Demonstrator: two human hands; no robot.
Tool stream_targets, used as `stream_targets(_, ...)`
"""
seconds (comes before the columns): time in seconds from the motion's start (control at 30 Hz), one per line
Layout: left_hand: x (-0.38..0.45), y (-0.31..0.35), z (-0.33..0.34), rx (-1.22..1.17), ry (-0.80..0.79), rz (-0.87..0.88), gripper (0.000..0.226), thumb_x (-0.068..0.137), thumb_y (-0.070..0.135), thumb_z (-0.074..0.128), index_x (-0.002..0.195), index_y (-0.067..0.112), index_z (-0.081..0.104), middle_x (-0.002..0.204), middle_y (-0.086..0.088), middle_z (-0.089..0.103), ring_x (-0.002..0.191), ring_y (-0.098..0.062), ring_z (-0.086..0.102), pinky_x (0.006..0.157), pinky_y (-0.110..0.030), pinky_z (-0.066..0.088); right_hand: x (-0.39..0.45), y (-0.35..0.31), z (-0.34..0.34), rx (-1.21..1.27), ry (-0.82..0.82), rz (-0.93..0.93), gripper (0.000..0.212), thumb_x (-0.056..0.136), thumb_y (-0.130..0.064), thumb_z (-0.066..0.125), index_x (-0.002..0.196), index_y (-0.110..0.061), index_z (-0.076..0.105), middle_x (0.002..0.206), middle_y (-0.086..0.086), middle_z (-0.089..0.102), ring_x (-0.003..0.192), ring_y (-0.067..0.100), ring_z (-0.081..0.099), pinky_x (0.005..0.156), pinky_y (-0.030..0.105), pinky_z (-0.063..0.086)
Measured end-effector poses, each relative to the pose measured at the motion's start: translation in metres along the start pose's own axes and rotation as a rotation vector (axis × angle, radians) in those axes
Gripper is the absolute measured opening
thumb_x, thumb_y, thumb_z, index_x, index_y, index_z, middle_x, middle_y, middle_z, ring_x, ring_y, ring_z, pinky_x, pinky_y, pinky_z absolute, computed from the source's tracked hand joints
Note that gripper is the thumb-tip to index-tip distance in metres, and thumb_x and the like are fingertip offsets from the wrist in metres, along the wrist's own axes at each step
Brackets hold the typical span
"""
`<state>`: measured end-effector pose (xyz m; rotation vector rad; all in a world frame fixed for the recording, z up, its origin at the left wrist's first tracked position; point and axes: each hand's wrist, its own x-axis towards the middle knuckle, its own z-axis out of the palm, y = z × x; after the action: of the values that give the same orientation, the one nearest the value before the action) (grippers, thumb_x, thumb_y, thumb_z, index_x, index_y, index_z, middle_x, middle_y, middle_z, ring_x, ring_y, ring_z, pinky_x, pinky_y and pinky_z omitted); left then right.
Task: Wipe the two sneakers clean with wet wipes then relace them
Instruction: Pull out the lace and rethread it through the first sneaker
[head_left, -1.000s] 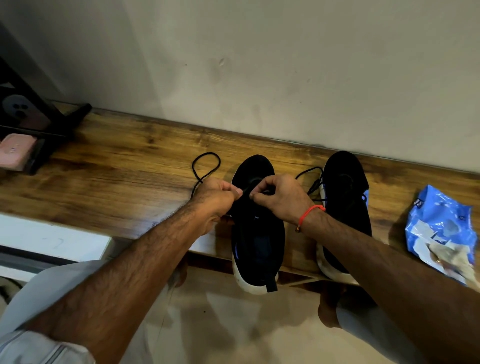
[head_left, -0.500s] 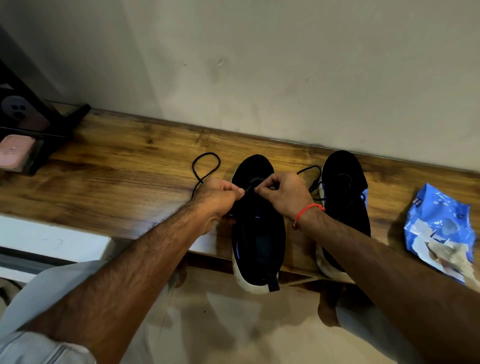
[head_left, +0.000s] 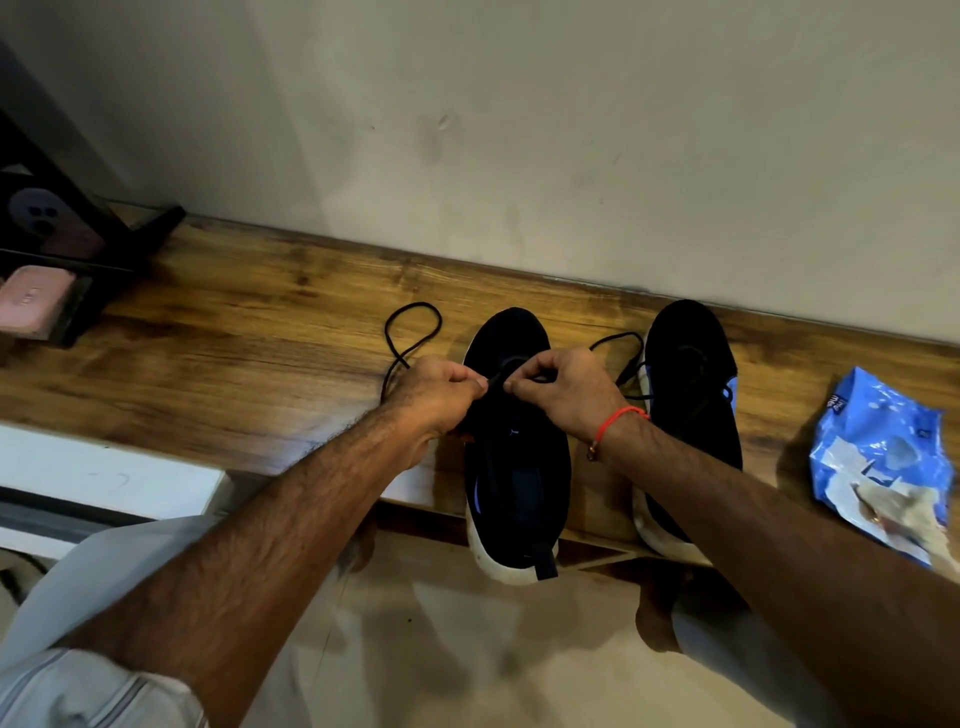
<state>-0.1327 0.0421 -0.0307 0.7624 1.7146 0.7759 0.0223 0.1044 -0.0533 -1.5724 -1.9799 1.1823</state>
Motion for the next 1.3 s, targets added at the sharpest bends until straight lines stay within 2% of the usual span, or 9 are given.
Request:
stream_targets(0.13,0.002,-0.001,-0.001,0.000,-0.004,0.001,0.013,0.101,0.014,0.062,0.094,0.017,0.072,0.103,-0.010,0.074,0.090,-0.021,0.072,0.061,-0.029,0.058,-0.003,-0.003,-0.001,0.013,-0.039,-0.009,0.007,0.086,-0.025,0.075,0.087,-0.017,0.076,0.087,-0.003,0.073,0.087,0.008,0.069,0.078,0.028,0.059)
stream_targets(0.3,0.003,-0.002,-0.002,-0.002,0.004,0.001,0.014,0.099,0.015,0.065,0.088,0.019,0.072,0.103,-0.009,0.074,0.093,-0.021,0.072,0.066,-0.031,0.059,-0.004,-0.005,-0.001,0.008,-0.047,-0.028,0.008,0.085,-0.026,0.077,0.082,-0.018,0.075,0.083,-0.005,0.073,0.085,0.007,0.069,0.080,0.032,0.060)
stream_targets(0.43,0.004,-0.002,-0.002,-0.001,-0.001,-0.006,0.013,0.098,0.015,0.066,0.088,0.017,0.073,0.103,-0.010,0.074,0.096,-0.025,0.073,0.076,-0.037,0.062,-0.005,-0.005,-0.001,-0.010,-0.059,-0.029,0.008,0.084,-0.026,0.077,0.079,-0.023,0.073,0.081,-0.006,0.072,0.081,0.008,0.068,0.076,0.032,0.060)
stream_targets(0.6,0.002,-0.001,-0.004,-0.024,-0.046,-0.006,0.011,0.099,0.014,0.065,0.096,0.010,0.074,0.104,-0.012,0.075,0.097,-0.024,0.073,0.082,-0.039,0.062,-0.008,-0.008,-0.001,-0.073,-0.027,-0.040,0.009,0.085,-0.027,0.076,0.078,-0.023,0.070,0.077,-0.009,0.068,0.073,0.003,0.064,0.060,0.020,0.050)
stream_targets(0.7,0.002,0.000,-0.004,-0.032,-0.046,-0.014,0.011,0.099,0.012,0.064,0.095,0.010,0.074,0.105,-0.014,0.075,0.099,-0.027,0.073,0.088,-0.044,0.061,-0.009,-0.009,-0.001,-0.103,-0.028,-0.047,0.011,0.085,-0.027,0.075,0.077,-0.025,0.068,0.078,-0.009,0.068,0.073,0.003,0.064,0.058,0.015,0.047)
stream_targets(0.93,0.002,0.000,-0.004,-0.044,-0.044,-0.021,0.012,0.099,0.011,0.063,0.092,0.012,0.073,0.105,-0.014,0.075,0.099,-0.028,0.073,0.090,-0.046,0.061,-0.012,-0.012,-0.004,-0.127,-0.084,-0.109,0.012,0.086,-0.025,0.075,0.077,-0.026,0.067,0.077,-0.011,0.065,0.067,-0.002,0.058,0.054,0.008,0.039)
stream_targets(1.13,0.002,0.001,-0.003,-0.015,-0.034,-0.009,0.012,0.099,0.013,0.064,0.094,0.013,0.074,0.104,-0.011,0.075,0.097,-0.023,0.073,0.080,-0.037,0.062,-0.010,-0.012,-0.002,-0.168,-0.046,-0.067,0.012,0.083,-0.026,0.075,0.075,-0.024,0.067,0.071,-0.005,0.066,0.066,0.006,0.062,0.056,0.018,0.046)
stream_targets(1.3,-0.001,0.003,-0.004,-0.032,-0.063,-0.028,0.015,0.101,0.011,0.059,0.098,0.009,0.073,0.105,-0.014,0.075,0.098,-0.026,0.072,0.086,-0.040,0.060,-0.010,-0.010,-0.002,-0.151,-0.026,-0.058,0.008,0.086,-0.025,0.074,0.081,-0.021,0.070,0.068,-0.015,0.060,0.063,-0.001,0.056,0.051,0.008,0.038)
